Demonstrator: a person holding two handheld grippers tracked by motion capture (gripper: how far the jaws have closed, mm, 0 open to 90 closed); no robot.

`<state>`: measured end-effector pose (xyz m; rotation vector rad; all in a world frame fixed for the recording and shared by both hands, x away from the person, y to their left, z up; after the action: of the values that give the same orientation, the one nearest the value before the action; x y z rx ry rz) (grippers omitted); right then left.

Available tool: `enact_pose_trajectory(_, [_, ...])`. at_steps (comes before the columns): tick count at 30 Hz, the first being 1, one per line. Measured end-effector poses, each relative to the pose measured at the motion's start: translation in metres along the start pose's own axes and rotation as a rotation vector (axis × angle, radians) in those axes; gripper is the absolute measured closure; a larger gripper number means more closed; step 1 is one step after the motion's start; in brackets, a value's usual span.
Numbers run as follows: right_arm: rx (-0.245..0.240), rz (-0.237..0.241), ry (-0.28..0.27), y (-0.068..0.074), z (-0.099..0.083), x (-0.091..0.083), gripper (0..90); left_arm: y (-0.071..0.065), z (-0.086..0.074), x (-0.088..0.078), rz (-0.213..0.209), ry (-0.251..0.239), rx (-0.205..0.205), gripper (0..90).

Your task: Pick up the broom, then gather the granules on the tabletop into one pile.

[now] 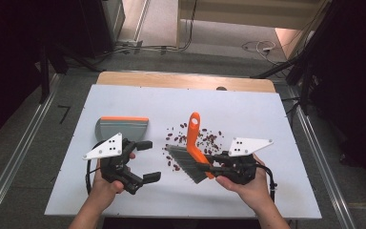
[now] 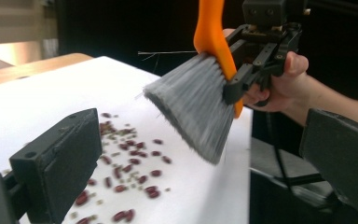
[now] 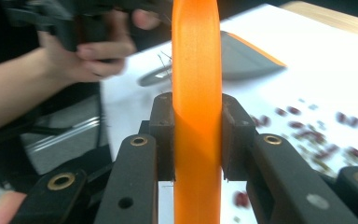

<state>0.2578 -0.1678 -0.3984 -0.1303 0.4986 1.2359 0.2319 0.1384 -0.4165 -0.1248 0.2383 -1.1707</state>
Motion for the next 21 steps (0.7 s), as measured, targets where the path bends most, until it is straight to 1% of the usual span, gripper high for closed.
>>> enact_pose_trajectory(1, [0.000, 0.000, 0.000, 0.000, 0.000, 0.000, 69.2, 0.001, -0.001, -0.002, 0.012, -0.003, 0.003, 0.0])
enact_pose_trajectory(2, [0.005, -0.031, 0.004, -0.003, 0.000, -0.001, 69.2, 0.001, -0.001, -0.004, 0.024, -0.012, 0.004, 0.0])
enact_pose_trajectory(3, [0.007, -0.055, 0.007, -0.006, 0.000, -0.002, 69.2, 0.003, -0.002, -0.006, 0.043, -0.013, 0.015, 0.0])
enact_pose_trajectory(4, [0.001, -0.102, 0.021, -0.012, 0.000, -0.005, 69.1, 0.004, -0.004, -0.007, 0.057, -0.016, 0.018, 0.0])
enact_pose_trajectory(5, [0.002, -0.130, 0.032, -0.015, 0.001, -0.007, 69.2, 0.006, -0.005, -0.009, 0.068, -0.016, 0.017, 0.0])
enact_pose_trajectory(6, [0.002, -0.130, 0.032, -0.015, 0.001, -0.007, 69.2, 0.007, -0.007, -0.011, 0.078, -0.014, 0.016, 0.0])
enact_pose_trajectory(7, [0.005, -0.168, 0.039, -0.021, 0.002, -0.011, 69.1, 0.008, -0.009, -0.012, 0.080, -0.011, 0.011, 0.0])
enact_pose_trajectory(8, [0.012, -0.194, 0.040, -0.025, 0.003, -0.013, 69.1, 0.009, -0.012, -0.014, 0.082, -0.005, 0.003, 0.1])
enact_pose_trajectory(9, [0.016, -0.208, 0.045, -0.029, 0.004, -0.015, 69.1, 0.010, -0.014, -0.015, 0.087, -0.003, -0.003, 0.1])
enact_pose_trajectory(10, [0.016, -0.208, 0.045, -0.029, 0.004, -0.015, 69.1, 0.009, -0.016, -0.017, 0.095, -0.002, -0.001, 0.1])
enact_pose_trajectory(12, [0.029, -0.242, 0.048, -0.039, 0.004, -0.019, 69.1, 0.009, -0.018, -0.023, 0.115, -0.016, 0.003, 0.1])
enact_pose_trajectory(13, [0.039, -0.273, 0.061, -0.049, 0.005, -0.022, 69.1, 0.009, -0.019, -0.025, 0.125, -0.021, 0.002, 0.1])
enact_pose_trajectory(14, [0.046, -0.290, 0.071, -0.055, 0.005, -0.022, 69.1, 0.009, -0.021, -0.027, 0.131, -0.026, 0.002, 0.0])
enact_pose_trajectory(15, [0.046, -0.290, 0.071, -0.055, 0.005, -0.022, 69.1, 0.010, -0.023, -0.029, 0.140, -0.025, 0.000, 0.0])
enact_pose_trajectory(16, [0.042, -0.312, 0.086, -0.060, 0.005, -0.022, 69.1, 0.010, -0.025, -0.030, 0.153, -0.016, 0.003, 0.1])
enact_pose_trajectory(17, [0.049, -0.342, 0.112, -0.069, 0.006, -0.021, 69.1, 0.010, -0.028, -0.031, 0.160, -0.009, 0.003, 0.1])
enact_pose_trajectory(18, [0.049, -0.342, 0.112, -0.069, 0.006, -0.021, 69.1, 0.010, -0.031, -0.033, 0.165, -0.003, 0.002, 0.1])
enact_pose_trajectory(20, [0.057, -0.369, 0.134, -0.078, 0.007, -0.019, 69.1, 0.010, -0.037, -0.035, 0.176, 0.006, 0.006, 0.1])
enact_pose_trajectory(21, [0.058, -0.384, 0.147, -0.081, 0.007, -0.018, 69.1, 0.010, -0.039, -0.036, 0.180, 0.002, 0.006, 0.1])
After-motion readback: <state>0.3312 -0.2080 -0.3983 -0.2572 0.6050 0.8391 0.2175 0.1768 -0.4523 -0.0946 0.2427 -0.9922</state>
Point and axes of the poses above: each handheld gripper's, and its own axes: x roughly forward along the jaws, z roughly out of its top, y roughly to its left, the point moved 2 cm from there along x, roughly forward along the jaws, and after that the axes turned 3 degrees about -y, right-handed, at the moved point
